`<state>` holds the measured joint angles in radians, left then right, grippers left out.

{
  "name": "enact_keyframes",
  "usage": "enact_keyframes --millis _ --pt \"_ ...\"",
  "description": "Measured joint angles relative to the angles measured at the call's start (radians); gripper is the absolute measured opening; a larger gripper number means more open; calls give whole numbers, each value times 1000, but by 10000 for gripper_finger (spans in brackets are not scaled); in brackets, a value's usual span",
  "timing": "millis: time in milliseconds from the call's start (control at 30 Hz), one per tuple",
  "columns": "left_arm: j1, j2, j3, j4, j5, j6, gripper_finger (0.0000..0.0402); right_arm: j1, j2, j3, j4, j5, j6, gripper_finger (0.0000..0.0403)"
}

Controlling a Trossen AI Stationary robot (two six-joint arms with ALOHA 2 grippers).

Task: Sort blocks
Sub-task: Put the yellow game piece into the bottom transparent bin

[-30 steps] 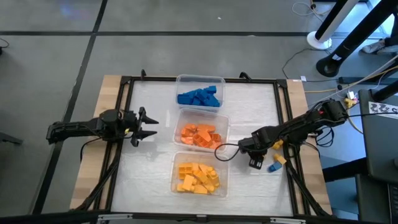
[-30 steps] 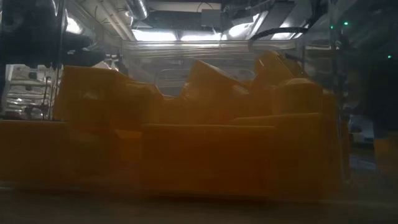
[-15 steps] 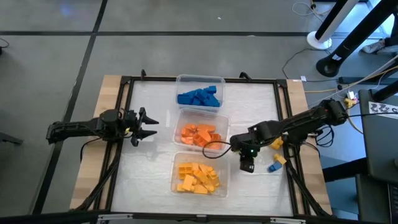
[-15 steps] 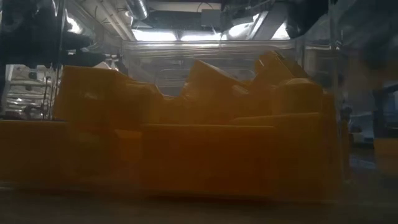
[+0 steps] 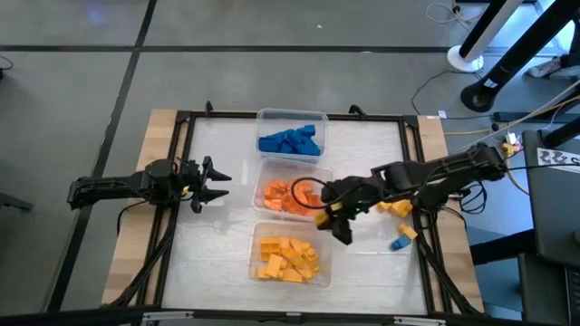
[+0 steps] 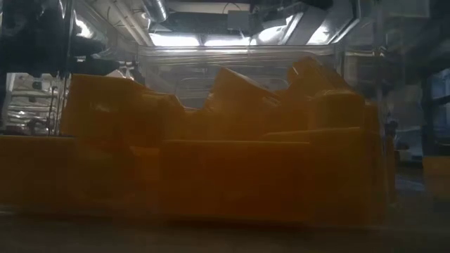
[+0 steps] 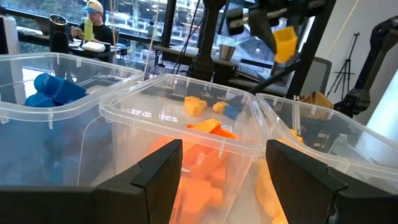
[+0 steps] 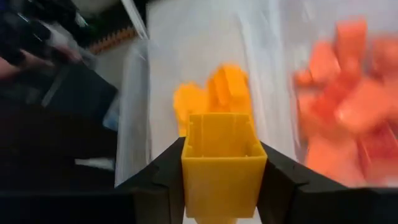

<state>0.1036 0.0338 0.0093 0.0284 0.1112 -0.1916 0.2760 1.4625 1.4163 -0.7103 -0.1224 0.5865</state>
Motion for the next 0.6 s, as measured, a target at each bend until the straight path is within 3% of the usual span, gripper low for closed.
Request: enact_keyframes --millis 267,600 --pt "0 0 0 2 0 0 221 16 116 -5 239 -56 -105 155" --pt "0 0 0 3 -1 0 221 25 249 -6 315 -239 -113 158"
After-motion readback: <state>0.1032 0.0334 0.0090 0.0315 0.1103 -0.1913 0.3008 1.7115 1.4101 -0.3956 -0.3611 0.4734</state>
